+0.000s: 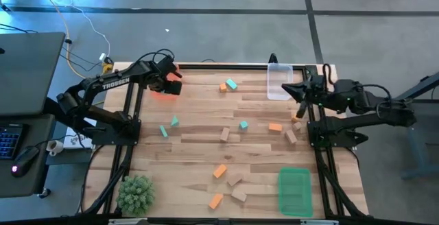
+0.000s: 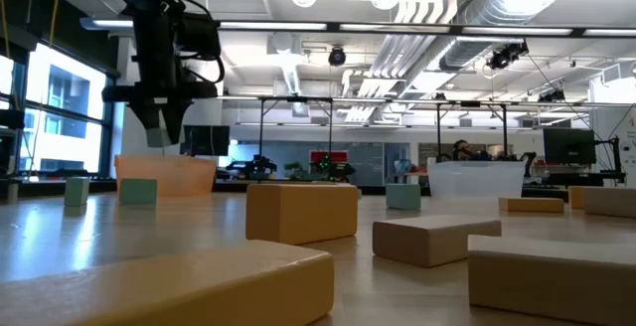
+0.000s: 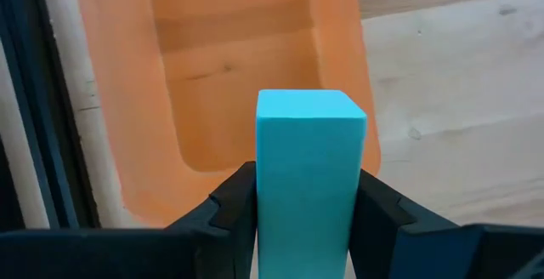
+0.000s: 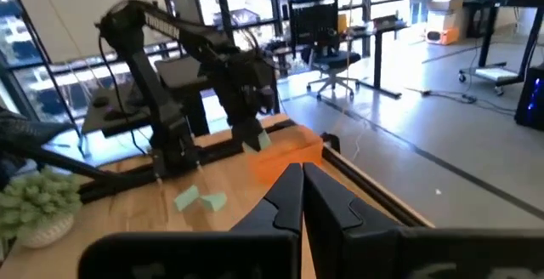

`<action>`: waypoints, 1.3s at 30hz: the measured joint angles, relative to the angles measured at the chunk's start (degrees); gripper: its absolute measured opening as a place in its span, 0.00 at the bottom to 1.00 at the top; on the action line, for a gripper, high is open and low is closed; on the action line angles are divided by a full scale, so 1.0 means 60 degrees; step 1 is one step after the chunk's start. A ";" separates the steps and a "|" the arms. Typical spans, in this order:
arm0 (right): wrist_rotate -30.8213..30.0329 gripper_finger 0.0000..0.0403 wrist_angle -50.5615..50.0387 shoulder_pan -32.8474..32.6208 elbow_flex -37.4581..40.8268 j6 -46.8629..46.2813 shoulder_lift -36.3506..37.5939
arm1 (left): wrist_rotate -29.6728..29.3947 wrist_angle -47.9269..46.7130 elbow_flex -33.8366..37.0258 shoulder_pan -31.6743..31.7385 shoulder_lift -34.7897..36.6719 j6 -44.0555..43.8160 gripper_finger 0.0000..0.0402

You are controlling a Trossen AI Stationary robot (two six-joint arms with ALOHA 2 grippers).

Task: Sort & place blocks by color
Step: Put the blue block into the orange bin, then put the orange block into the transparent bin

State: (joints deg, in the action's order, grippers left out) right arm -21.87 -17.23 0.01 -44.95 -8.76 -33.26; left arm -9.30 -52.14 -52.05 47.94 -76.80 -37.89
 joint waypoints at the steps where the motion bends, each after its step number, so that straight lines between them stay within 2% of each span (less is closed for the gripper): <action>1: 0.0000 0.00 0.0007 0.0000 0.0000 -0.0043 -0.0139 | -0.0010 -0.0002 0.0000 -0.0013 -0.0040 -0.0150 0.28; 11: -0.0302 0.00 0.0601 0.0000 0.0002 -0.0066 -0.1207 | -0.0163 0.0665 -0.0015 -0.0125 -0.0987 -0.0653 0.29; 17: 0.0333 0.00 0.0548 0.0000 0.0000 -0.0283 -0.1289 | -0.0624 0.0630 0.0007 -0.0115 -0.1073 -0.0662 0.29; 26: 0.0044 0.01 0.0557 0.0000 0.0000 -0.0428 -0.1264 | -0.0551 0.0675 0.0007 -0.0016 -0.1073 -0.0660 0.33; 33: -0.0393 0.14 0.0389 0.0000 0.0002 -0.0763 -0.1267 | -0.0422 0.0663 0.0007 0.0163 -0.1073 -0.0655 0.44; 39: -0.0282 0.26 0.0092 0.0000 0.0001 -0.0788 -0.1267 | 0.0546 0.0666 0.0007 0.0370 -0.1063 -0.0263 0.52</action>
State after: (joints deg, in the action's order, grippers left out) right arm -23.56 -16.68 0.01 -44.94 -13.49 -40.86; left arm -6.03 -48.15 -52.01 50.16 -83.18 -39.47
